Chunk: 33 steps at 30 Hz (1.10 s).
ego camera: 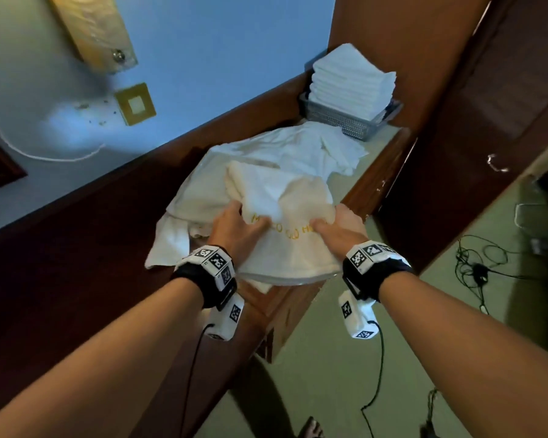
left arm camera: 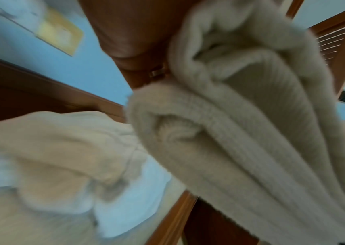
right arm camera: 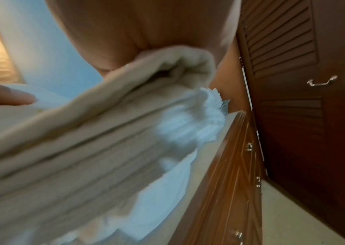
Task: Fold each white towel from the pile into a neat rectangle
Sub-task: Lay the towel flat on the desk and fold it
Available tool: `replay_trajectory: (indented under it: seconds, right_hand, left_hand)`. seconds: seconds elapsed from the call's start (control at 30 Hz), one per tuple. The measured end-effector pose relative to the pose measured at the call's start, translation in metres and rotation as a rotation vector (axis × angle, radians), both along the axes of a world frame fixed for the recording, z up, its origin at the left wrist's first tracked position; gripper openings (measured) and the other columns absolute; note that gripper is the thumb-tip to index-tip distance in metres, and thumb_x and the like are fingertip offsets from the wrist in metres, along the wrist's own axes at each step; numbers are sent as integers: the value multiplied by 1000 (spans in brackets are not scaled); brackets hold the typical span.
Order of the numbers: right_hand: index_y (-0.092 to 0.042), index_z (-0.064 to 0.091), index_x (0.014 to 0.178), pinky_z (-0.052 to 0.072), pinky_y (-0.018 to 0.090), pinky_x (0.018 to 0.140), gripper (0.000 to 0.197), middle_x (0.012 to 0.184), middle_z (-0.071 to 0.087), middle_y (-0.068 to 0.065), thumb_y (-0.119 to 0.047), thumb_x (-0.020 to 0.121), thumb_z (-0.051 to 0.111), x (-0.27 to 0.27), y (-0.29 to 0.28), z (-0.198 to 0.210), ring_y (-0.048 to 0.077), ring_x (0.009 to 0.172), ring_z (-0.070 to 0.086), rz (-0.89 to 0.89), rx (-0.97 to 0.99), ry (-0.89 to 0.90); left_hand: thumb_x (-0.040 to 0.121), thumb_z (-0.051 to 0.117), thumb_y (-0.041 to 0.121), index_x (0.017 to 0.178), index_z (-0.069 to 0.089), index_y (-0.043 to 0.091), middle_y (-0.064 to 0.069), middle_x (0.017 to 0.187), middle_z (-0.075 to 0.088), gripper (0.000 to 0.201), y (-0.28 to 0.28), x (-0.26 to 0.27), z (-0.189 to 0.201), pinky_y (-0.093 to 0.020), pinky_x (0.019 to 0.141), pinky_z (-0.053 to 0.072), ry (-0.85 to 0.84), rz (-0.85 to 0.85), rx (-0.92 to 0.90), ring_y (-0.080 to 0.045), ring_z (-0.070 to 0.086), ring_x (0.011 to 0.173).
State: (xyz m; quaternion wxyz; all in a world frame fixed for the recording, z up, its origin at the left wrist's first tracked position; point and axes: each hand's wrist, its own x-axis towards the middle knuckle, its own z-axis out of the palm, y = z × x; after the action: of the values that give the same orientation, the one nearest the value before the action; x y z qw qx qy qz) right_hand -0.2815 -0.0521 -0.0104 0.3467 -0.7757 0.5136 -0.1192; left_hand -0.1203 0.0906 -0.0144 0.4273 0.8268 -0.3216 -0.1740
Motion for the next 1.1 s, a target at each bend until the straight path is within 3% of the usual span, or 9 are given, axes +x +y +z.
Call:
replay_trajectory:
  seconds: [0.07, 0.13, 0.2, 0.33, 0.53, 0.83, 1.0, 1.1]
  right_hand:
    - [-15, 55, 120, 48, 35, 86, 48, 119, 64, 11, -46, 85, 66, -20, -42, 12, 33, 109, 61, -35, -22, -12]
    - [-16, 55, 120, 50, 36, 87, 48, 117, 64, 9, -46, 85, 65, -40, -81, 22, 32, 106, 62, -71, -52, -18]
    - [-16, 55, 117, 52, 39, 87, 47, 114, 65, 8, -47, 83, 65, -58, -118, 30, 32, 103, 63, -100, -86, -16]
    - [-13, 56, 115, 46, 33, 78, 46, 109, 63, 8, -47, 85, 65, -85, -184, 40, 31, 102, 61, -156, -118, -9]
    - [-15, 52, 103, 43, 32, 72, 38, 95, 56, 1, -45, 84, 66, -102, -278, 44, 28, 89, 57, -233, -136, 0]
    - [-15, 52, 105, 44, 34, 72, 42, 100, 58, 5, -47, 82, 67, -76, -448, 52, 32, 96, 62, -307, -170, 27]
    - [-13, 53, 106, 49, 37, 74, 42, 102, 61, 8, -47, 83, 65, -48, -529, 66, 34, 94, 62, -294, -209, 58]
    - [-13, 52, 110, 51, 41, 81, 43, 106, 62, 11, -47, 85, 62, -27, -577, 75, 36, 98, 61, -242, -258, 81]
  left_hand:
    - [80, 75, 44, 94, 58, 18, -6, 103, 69, 35, -48, -15, 10, -33, 74, 45, -25, -23, -31, -29, 63, 95]
    - [78, 73, 47, 91, 59, 16, -4, 98, 68, 36, -93, -30, 18, -34, 72, 45, -5, -50, -72, -29, 62, 91]
    - [71, 70, 54, 90, 62, 16, -3, 92, 68, 43, -135, -43, 24, -36, 72, 49, 14, -75, -118, -28, 63, 87]
    - [61, 63, 63, 88, 64, 15, -2, 85, 71, 54, -212, -62, 33, -46, 77, 55, 17, -133, -189, -27, 66, 83]
    - [65, 67, 54, 85, 63, 13, -1, 81, 70, 46, -325, -70, 41, -42, 75, 56, 14, -204, -193, -26, 66, 81]
    - [66, 67, 57, 83, 65, 13, -2, 80, 71, 47, -509, -35, 43, -42, 75, 55, 4, -285, -243, -26, 66, 82]
    - [75, 70, 49, 79, 59, 12, 1, 75, 64, 39, -586, -12, 58, -22, 56, 40, -8, -284, -244, -25, 60, 77]
    - [83, 74, 45, 89, 59, 11, 2, 83, 63, 37, -624, 5, 64, -26, 58, 40, -13, -263, -212, -22, 59, 80]
